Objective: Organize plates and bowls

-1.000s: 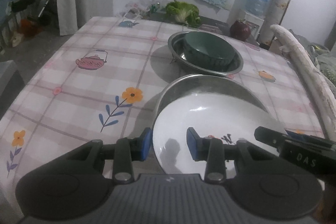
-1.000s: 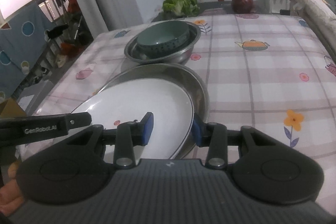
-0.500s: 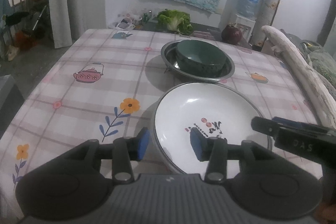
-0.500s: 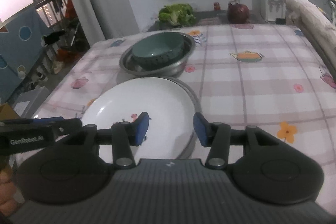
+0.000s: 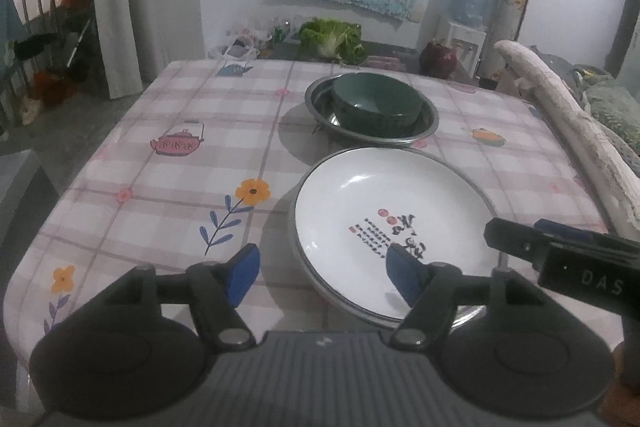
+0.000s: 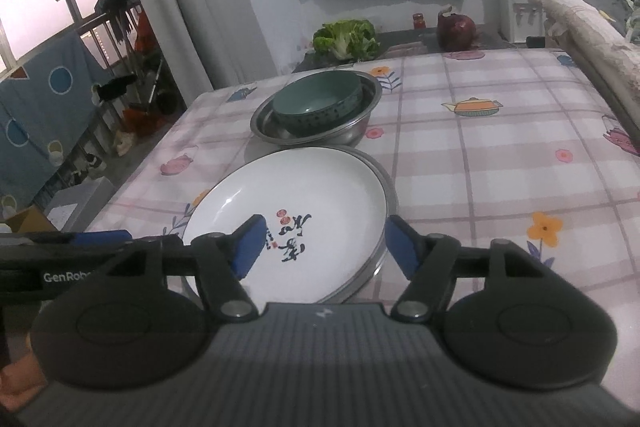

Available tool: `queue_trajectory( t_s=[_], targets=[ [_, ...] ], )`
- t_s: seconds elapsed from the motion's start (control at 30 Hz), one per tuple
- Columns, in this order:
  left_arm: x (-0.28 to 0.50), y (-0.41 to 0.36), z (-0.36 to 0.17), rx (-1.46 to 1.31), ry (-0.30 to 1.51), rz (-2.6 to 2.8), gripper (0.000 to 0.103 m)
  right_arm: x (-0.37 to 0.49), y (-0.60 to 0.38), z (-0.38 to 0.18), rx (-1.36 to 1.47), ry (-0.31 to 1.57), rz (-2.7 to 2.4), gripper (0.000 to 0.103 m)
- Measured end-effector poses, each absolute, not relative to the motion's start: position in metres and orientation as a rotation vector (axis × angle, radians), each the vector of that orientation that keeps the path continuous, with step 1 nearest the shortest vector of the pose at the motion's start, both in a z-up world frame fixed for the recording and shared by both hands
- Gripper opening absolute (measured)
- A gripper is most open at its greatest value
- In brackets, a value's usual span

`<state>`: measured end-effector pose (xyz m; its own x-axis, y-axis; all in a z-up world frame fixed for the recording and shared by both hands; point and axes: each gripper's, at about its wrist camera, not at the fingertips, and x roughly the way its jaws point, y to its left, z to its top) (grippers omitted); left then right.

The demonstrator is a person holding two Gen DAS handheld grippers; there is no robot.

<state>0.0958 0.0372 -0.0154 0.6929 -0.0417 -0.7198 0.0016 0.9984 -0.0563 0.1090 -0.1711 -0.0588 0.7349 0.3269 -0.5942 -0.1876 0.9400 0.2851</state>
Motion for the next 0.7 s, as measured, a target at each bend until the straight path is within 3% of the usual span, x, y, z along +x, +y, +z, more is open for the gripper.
queue_trajectory(
  t_s=[0.7],
  targets=[
    [0.114,0.013,0.0,-0.003,0.774,-0.014,0.074,0.108,-0.218,-0.047,0.261,0.684,0.254,0.07]
  ],
)
